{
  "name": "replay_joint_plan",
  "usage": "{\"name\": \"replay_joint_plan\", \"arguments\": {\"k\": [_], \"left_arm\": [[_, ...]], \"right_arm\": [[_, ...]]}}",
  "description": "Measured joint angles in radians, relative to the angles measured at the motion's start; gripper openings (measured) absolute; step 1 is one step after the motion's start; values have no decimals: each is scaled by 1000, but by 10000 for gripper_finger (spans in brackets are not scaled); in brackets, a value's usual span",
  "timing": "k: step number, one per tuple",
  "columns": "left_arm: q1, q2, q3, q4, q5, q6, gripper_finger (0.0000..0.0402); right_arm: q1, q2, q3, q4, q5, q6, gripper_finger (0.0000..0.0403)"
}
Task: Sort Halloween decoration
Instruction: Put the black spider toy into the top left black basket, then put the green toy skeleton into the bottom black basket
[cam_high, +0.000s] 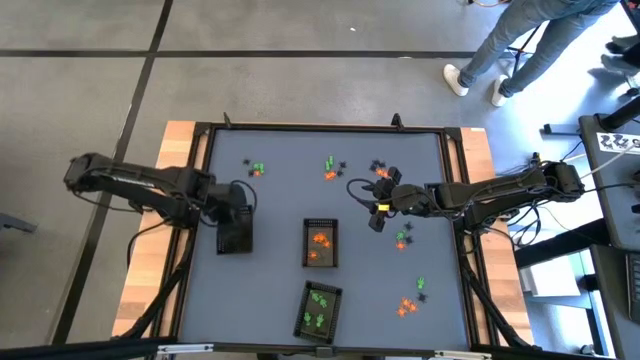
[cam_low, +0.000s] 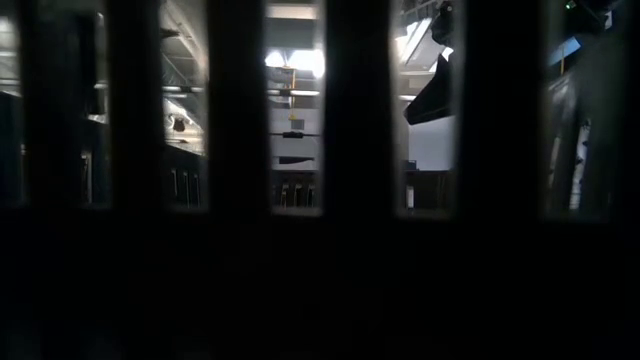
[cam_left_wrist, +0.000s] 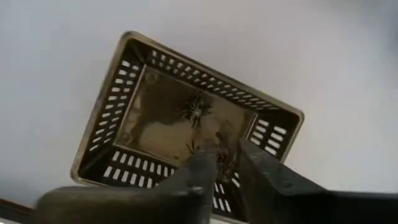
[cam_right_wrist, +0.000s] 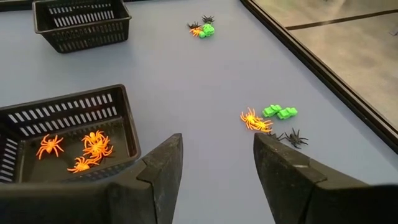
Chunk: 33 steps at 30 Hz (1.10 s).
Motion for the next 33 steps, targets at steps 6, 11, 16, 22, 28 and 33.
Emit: {"name": "replay_joint_plan", "arguments": {"k": [6,11,16,22,28,33], "left_arm": [[-33,20,0,10,-143,-5,119],[42,19,0,29,-280,81,126],[254,38,0,97,-309,272,124],[545,145,0,212,-253,501,124],[714,323,2,428,-134,651,124],[766,481,30,476,-141,676,124]], "right_arm": [[0,0,0,1,0,0,193],[0,0,0,9,0,-1,193],[0,0,0,46,0,-26,193],[0,0,0,70,0,-49,193],[0,0,0,69,0,-50,193],[0,0,0,68,-9,-51,193]]}}
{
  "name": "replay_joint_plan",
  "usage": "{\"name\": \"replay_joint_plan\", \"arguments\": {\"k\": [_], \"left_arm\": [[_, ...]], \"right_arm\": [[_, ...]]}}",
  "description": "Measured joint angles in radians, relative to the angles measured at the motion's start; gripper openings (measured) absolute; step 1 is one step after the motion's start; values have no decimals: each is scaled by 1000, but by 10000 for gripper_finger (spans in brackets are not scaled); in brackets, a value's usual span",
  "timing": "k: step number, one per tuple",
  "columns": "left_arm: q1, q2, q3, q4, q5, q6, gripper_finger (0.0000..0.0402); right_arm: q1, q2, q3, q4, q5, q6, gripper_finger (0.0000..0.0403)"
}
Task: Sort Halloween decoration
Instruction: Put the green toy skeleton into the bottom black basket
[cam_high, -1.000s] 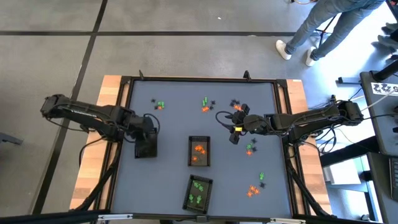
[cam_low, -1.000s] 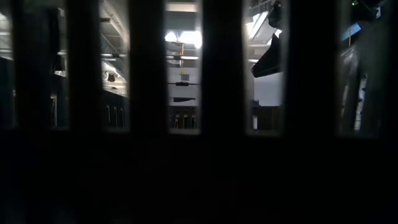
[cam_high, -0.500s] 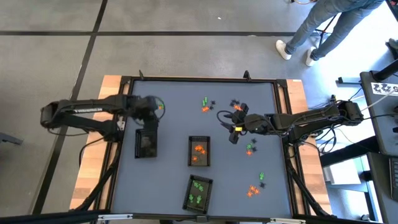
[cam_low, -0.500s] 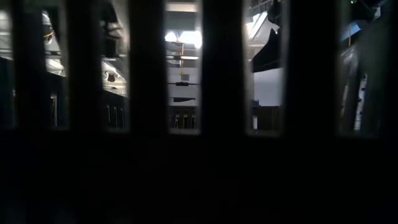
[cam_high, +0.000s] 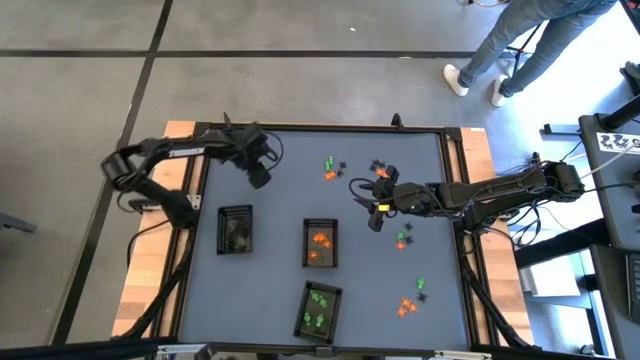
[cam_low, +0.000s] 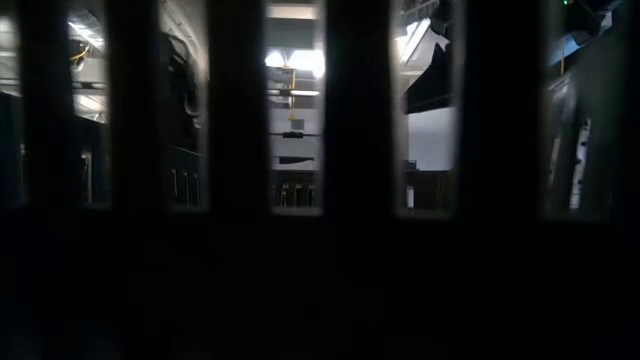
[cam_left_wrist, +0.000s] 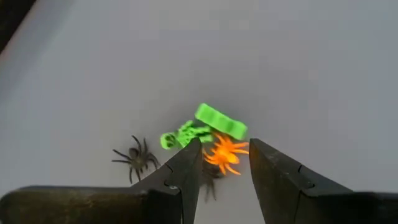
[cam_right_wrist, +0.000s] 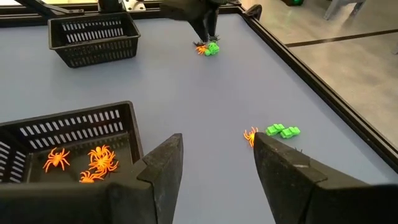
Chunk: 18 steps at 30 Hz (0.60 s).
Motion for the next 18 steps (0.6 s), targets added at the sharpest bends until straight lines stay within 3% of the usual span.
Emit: {"name": "replay_joint_plan", "arguments": {"k": [6,18], "left_arm": [[9,135,76,4,-50,-78,124],[9,259,121,2,-81,-219,124]], "right_arm": [[0,0,0,-3,0,-1,193],[0,0,0,-6,-17,-1,193]]}}
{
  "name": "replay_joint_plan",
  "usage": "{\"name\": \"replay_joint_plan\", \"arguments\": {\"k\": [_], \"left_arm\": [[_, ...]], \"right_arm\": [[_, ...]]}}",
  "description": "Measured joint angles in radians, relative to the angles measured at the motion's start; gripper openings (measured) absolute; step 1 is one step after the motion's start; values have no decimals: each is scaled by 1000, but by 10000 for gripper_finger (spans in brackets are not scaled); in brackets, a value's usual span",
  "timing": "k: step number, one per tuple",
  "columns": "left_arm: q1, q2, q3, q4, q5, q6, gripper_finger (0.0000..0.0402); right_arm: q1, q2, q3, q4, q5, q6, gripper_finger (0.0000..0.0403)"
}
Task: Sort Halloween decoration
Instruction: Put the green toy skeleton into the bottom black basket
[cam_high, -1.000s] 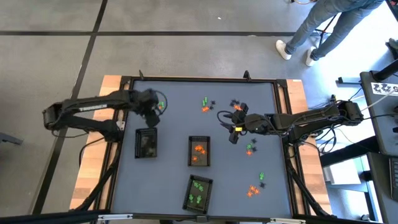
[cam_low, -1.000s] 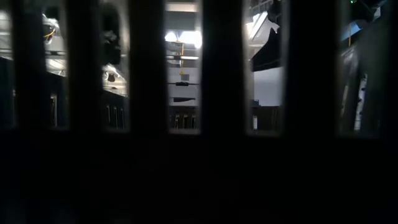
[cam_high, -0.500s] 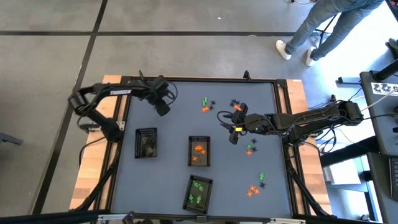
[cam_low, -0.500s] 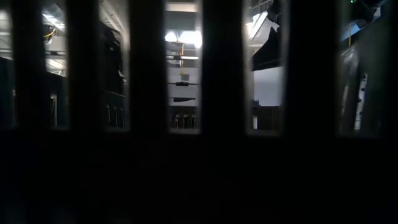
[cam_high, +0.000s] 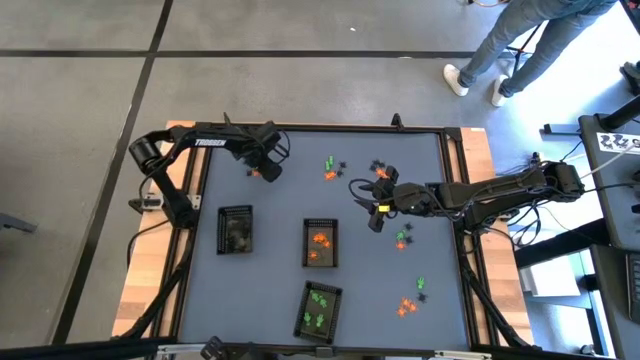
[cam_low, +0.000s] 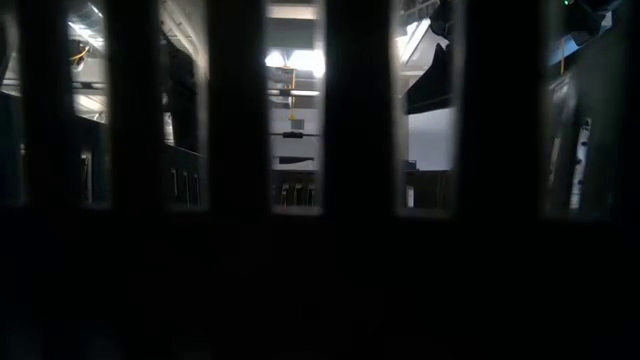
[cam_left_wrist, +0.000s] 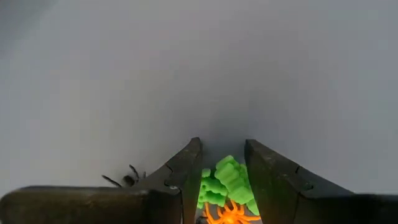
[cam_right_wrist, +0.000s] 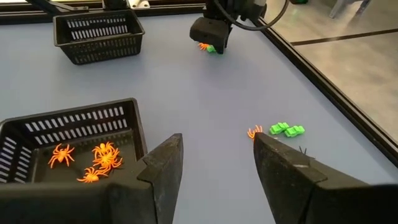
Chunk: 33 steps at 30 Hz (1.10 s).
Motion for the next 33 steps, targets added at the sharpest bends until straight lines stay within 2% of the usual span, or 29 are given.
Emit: {"name": "replay_joint_plan", "arguments": {"k": [6,14,28,33], "left_arm": [[-8,-4,0,4,1,0,111],[-38,-3,66,-9,15,36,9],[-224,-40,312,-71,16,73,0],[-271,-50,372,-151,-71,73,0]], "right_arm": [[0,0,0,0,0,0,193],[0,0,0,0,0,0,193],[0,2,0,10,5,3,193],[0,30,0,44,19,4,193]]}}
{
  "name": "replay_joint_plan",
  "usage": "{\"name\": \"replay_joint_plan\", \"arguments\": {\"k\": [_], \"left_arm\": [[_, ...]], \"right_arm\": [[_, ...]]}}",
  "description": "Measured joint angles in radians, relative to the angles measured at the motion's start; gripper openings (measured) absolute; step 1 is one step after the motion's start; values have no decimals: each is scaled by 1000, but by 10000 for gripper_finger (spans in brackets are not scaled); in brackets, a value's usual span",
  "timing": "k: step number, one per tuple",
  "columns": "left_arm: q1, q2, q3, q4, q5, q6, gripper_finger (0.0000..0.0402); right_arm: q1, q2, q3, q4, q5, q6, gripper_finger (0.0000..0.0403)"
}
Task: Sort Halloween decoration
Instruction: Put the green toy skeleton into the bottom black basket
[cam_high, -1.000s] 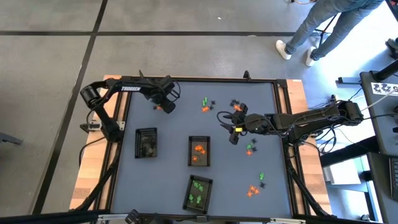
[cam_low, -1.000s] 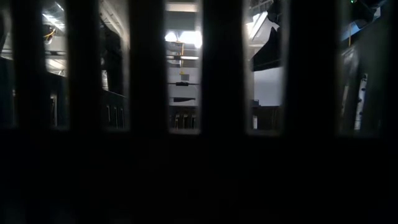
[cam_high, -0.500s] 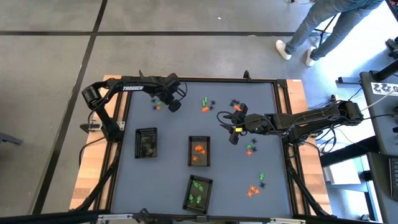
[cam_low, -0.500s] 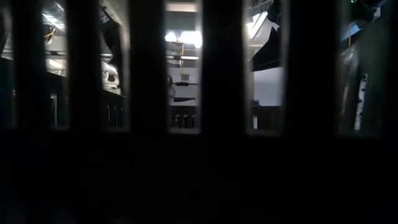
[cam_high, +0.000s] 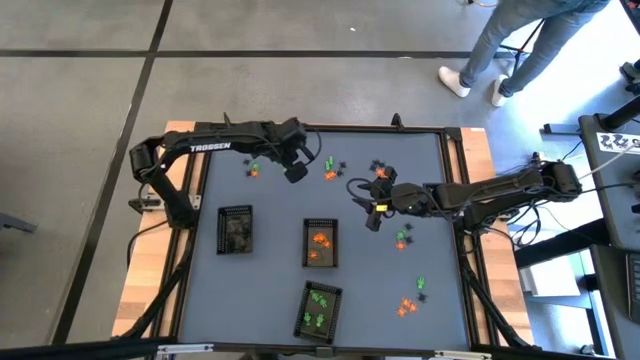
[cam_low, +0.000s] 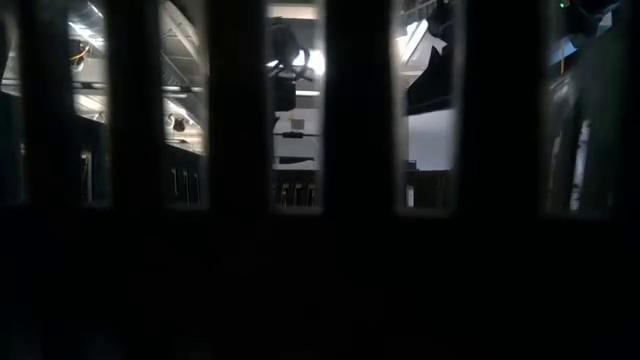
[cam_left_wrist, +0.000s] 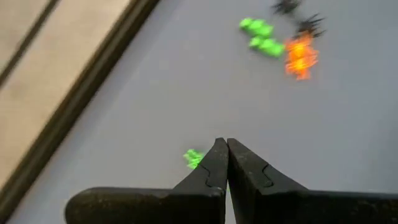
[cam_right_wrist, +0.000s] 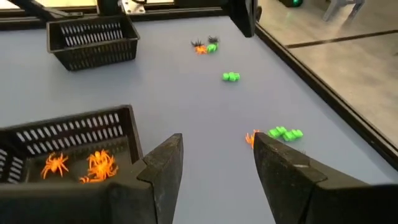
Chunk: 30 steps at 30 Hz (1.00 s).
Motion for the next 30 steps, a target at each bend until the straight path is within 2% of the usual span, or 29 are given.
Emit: {"name": "replay_joint_plan", "arguments": {"k": [5,14,18,26,30], "left_arm": [[12,30,-37,10,-1,-28,11],[55,143,-93,13,0,-130,105],[57,191,-93,46,23,-183,131],[57,260,-90,63,20,-269,141],[55,277,-87,69,6,-282,130]], "right_arm": [[0,17,1,8,0,5,193],[0,39,0,14,-10,7,193],[0,46,0,18,-11,7,193],[0,54,-1,13,-12,7,193],[0,53,0,13,-13,7,193]]}}
